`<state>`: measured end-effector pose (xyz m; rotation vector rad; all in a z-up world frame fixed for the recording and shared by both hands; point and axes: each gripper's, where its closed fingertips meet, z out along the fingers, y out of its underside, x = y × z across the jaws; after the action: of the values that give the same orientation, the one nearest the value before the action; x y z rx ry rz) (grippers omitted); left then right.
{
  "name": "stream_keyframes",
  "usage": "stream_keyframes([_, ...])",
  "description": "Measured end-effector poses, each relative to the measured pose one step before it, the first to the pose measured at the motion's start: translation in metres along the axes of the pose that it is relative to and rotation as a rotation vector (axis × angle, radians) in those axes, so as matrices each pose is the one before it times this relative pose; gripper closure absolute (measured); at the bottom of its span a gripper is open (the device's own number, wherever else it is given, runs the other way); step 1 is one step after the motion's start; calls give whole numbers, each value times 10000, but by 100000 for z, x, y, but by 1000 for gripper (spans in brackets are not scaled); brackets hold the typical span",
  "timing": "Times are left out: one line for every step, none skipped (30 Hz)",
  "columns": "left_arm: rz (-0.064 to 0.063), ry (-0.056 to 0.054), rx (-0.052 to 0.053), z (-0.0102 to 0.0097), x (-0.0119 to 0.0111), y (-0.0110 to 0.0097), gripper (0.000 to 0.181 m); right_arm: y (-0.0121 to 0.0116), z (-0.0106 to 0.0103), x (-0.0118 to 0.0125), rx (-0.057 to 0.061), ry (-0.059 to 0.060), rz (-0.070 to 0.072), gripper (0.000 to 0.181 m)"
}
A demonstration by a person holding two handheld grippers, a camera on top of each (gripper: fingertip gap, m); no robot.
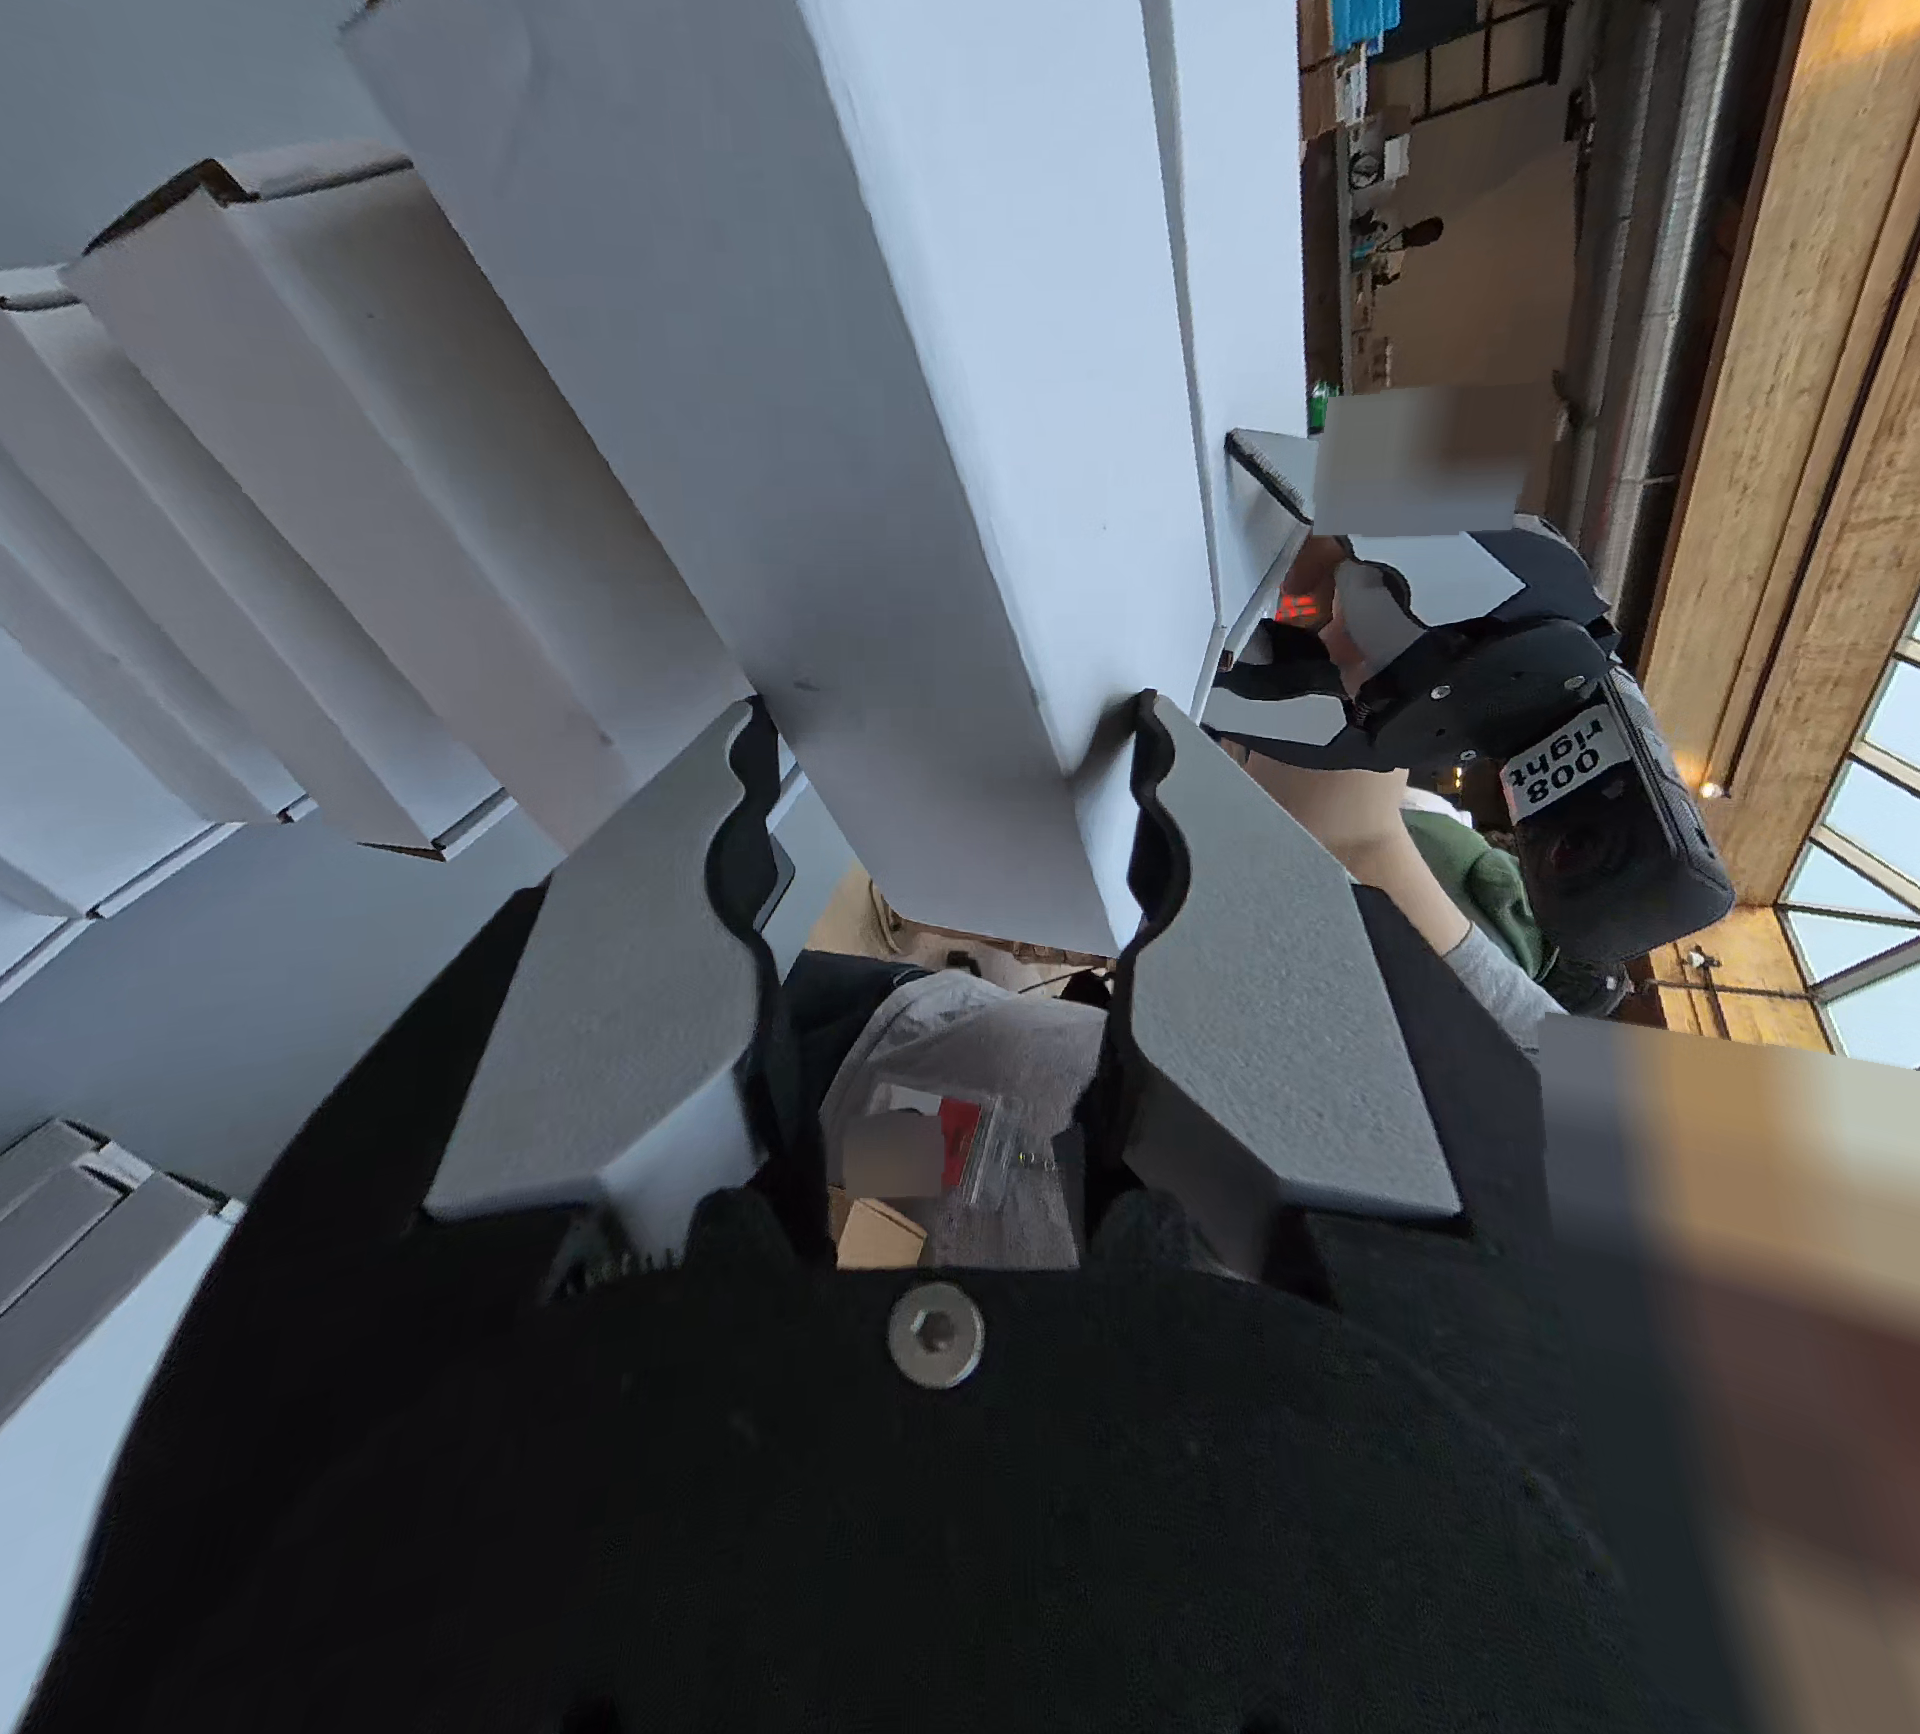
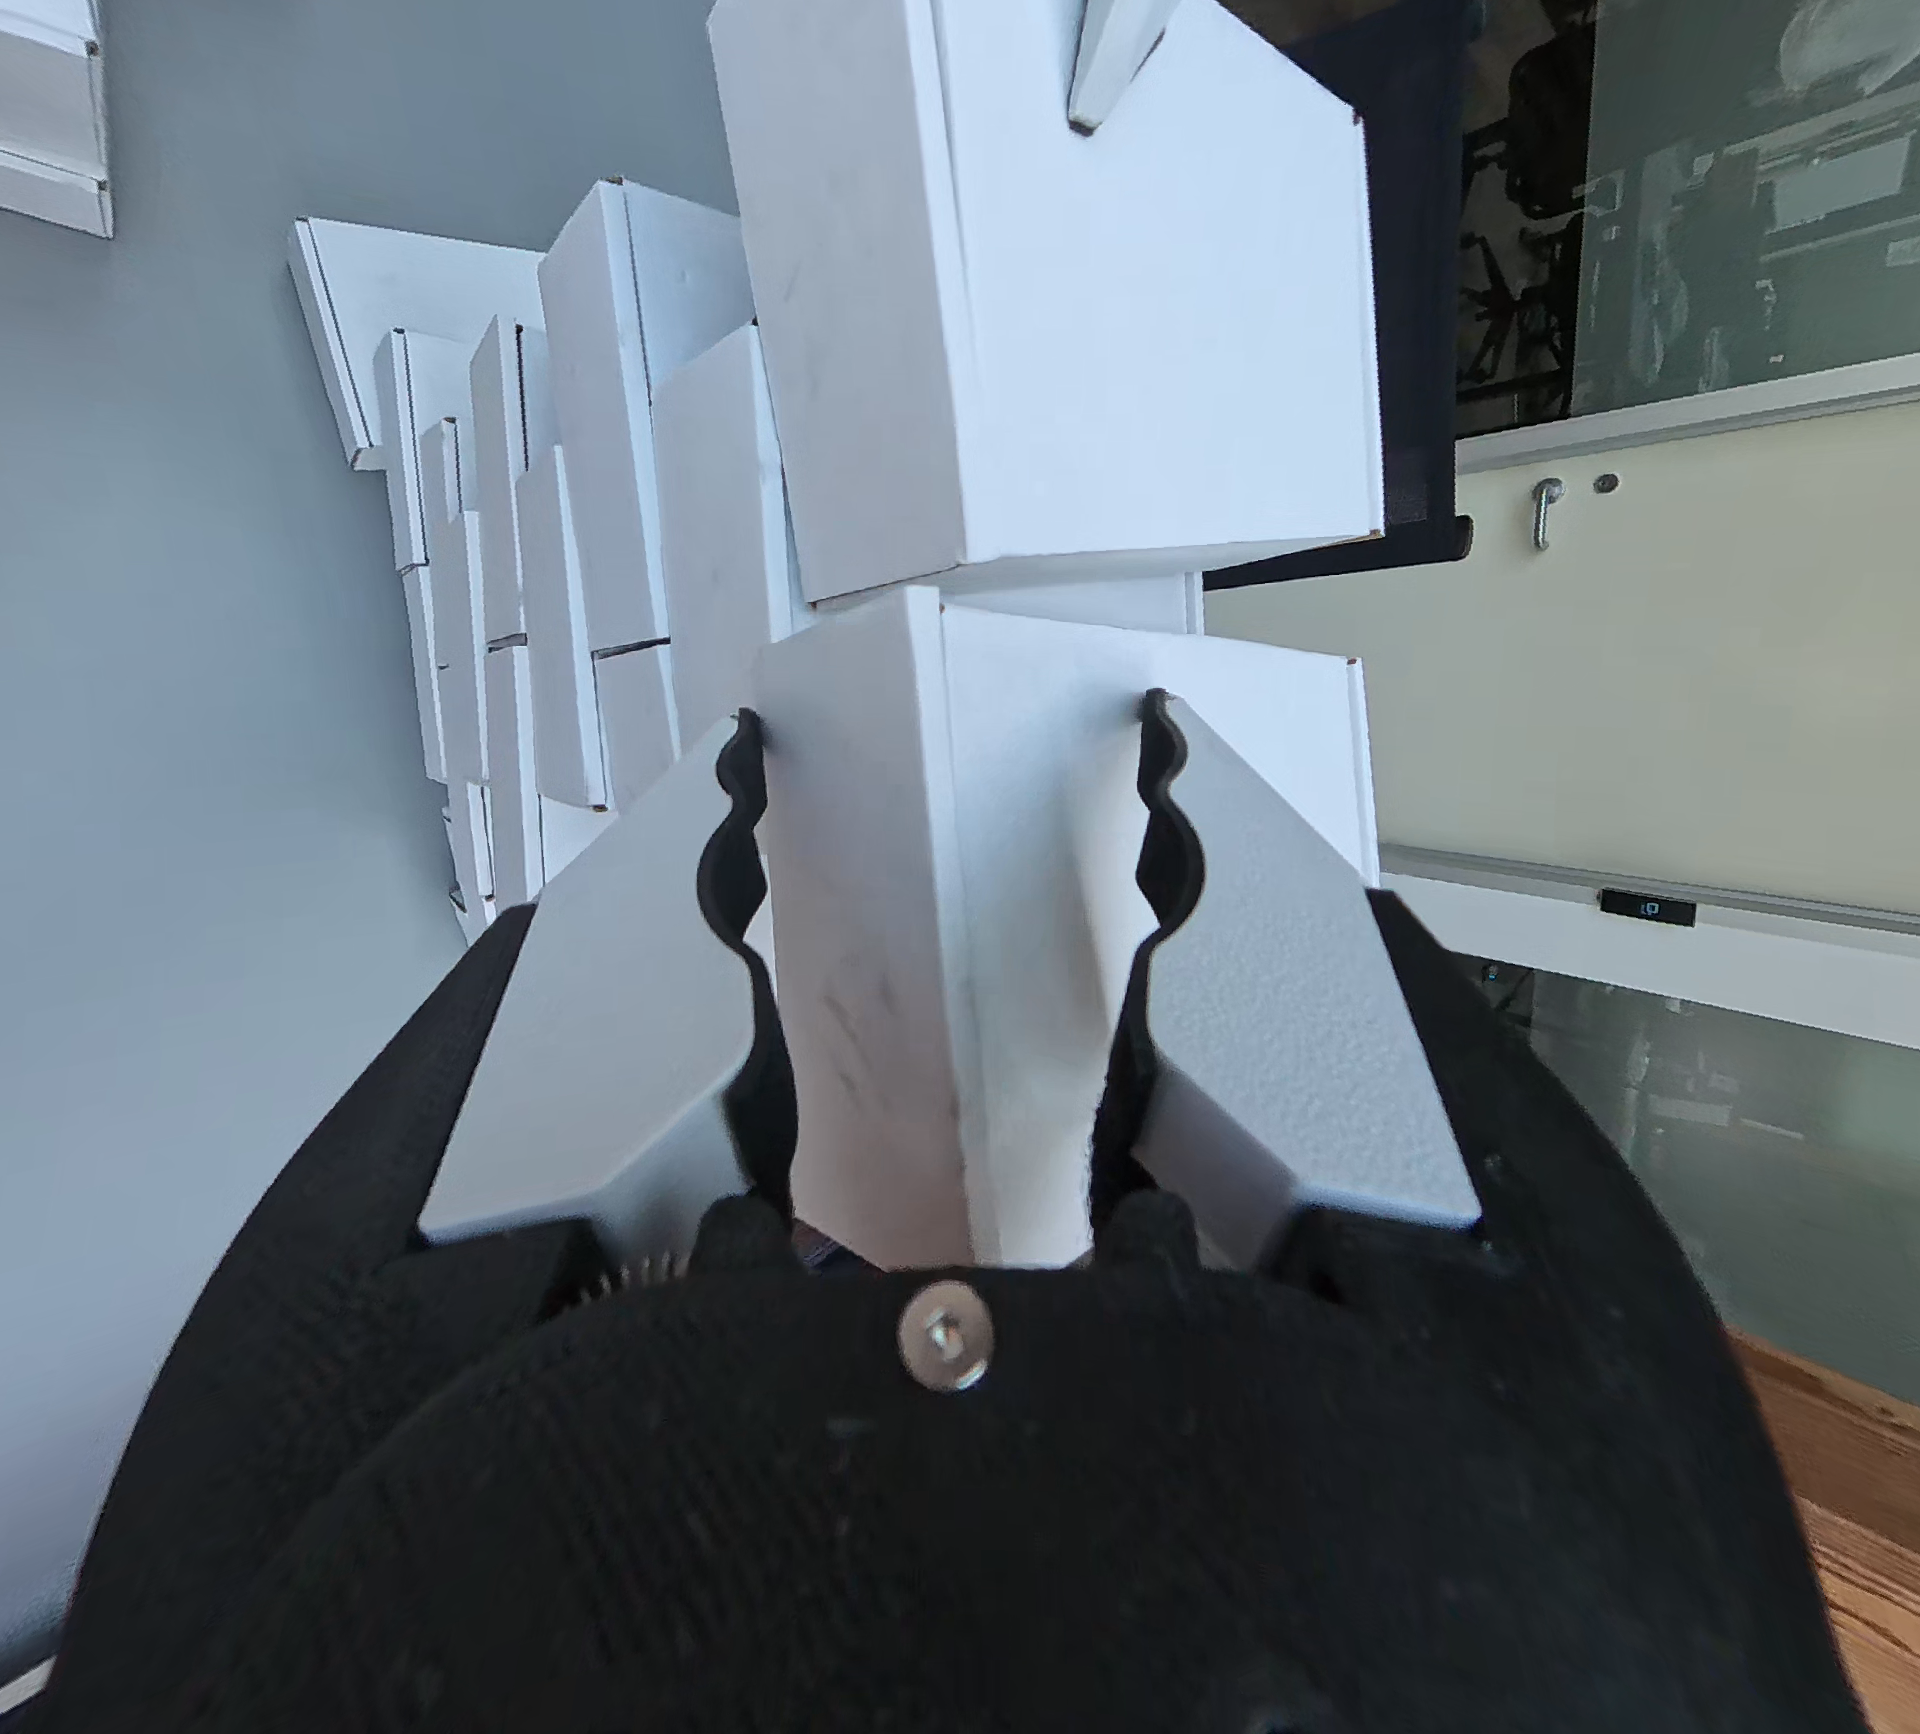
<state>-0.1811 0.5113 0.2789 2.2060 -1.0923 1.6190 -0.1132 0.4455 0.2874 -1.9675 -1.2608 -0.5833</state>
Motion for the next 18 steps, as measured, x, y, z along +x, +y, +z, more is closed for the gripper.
stream_keyframes([-5,-104,-191,15,39,77,113,-141,7,-42,52,-21,-45,109])
stream_keyframes([-3,-73,-156,51,64,55,113,-101,-8,-33,43,-23,-78,109])
stream_keyframes([-1,-56,-133,68,46,29,113,-31,3,-5,13,-27,-43,109])
stream_keyframes([15,-37,-91,31,32,-30,113,34,11,22,2,-9,-93,109])
stream_keyframes([26,-12,-103,18,16,2,113,-37,22,-12,86,-19,-120,109])
stream_keyframes([53,5,-94,39,20,4,113,-74,21,-33,131,-24,-126,110])
stream_keyframes([75,12,-68,51,27,-22,113,-10,3,-16,133,-31,-146,110])
stream_keyframes([100,20,-77,49,55,-12,113,26,-15,-38,135,-39,-132,110])
stream_keyframes([166,27,-120,75,77,41,113,5,-42,-58,183,-36,-143,110])
stream_keyframes([136,17,-147,27,60,86,113,22,-28,-6,204,10,-74,110])
stream_keyframes([13,2,-86,-34,-4,9,113,35,29,49,167,25,146,110])
stream_keyframes([-64,-6,-55,-40,-57,-44,113,14,50,47,149,52,105,110])
stream_keyframes([-76,3,-83,-60,-64,17,113,2,60,38,124,70,19,110])
stream_keyframes([-49,18,-111,-56,-46,66,113,-85,33,49,114,50,89,110])
stream_keyframes([-59,30,-154,-24,-20,139,113,-110,47,46,58,24,130,110])
stream_keyframes([-61,26,-146,3,-25,119,113,-83,90,20,13,13,42,110])
stream_keyframes([-94,12,-18,-48,-61,-76,114,-1,85,49,-31,33,-53,110])
stream_keyframes([-121,20,-12,-12,-85,-96,113,-21,71,33,-26,-22,10,110])
